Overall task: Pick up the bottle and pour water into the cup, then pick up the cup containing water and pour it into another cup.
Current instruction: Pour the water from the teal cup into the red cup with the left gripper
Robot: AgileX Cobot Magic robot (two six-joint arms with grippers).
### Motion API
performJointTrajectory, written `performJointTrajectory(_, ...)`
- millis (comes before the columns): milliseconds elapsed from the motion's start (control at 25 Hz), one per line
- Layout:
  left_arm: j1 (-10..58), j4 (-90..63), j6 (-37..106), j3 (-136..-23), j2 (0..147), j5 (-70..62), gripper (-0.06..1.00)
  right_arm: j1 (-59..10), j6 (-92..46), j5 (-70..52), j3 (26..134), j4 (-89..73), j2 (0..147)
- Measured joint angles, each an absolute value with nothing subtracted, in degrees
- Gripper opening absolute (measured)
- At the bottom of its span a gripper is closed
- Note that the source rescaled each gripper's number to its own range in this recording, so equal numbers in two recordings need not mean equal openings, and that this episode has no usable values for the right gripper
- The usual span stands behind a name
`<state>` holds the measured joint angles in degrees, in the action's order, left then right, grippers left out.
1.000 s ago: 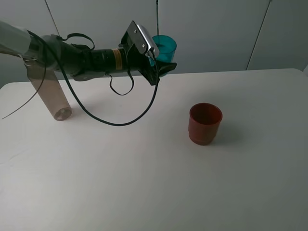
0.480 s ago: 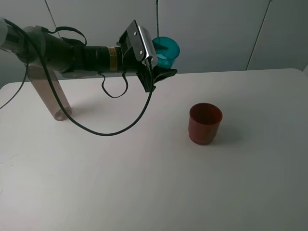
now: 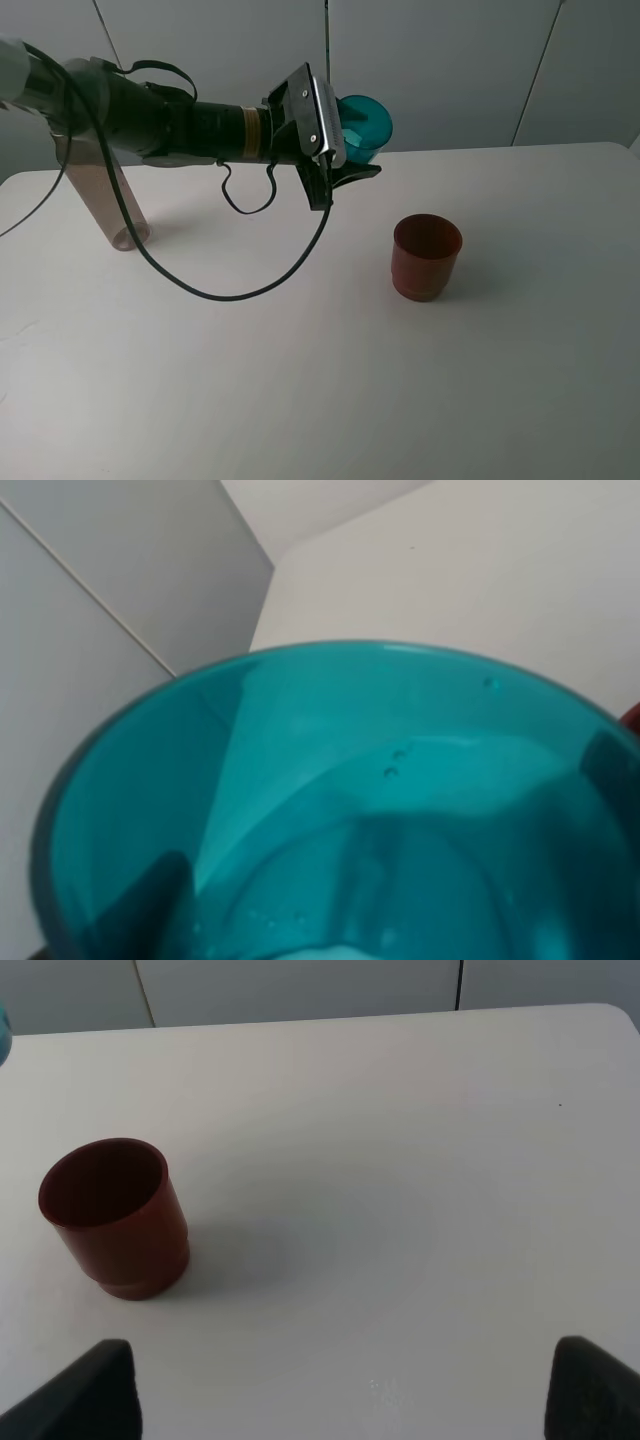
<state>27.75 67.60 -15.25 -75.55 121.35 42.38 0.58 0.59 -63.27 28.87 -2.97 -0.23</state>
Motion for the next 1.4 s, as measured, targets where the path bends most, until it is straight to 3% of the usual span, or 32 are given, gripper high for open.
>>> performJointTrajectory(1400, 35.5, 67.8, -3.1, -75.5, 121.3, 28.3, 0.06, 0.6, 0.6, -63.3, 28.9, -3.0, -0.2)
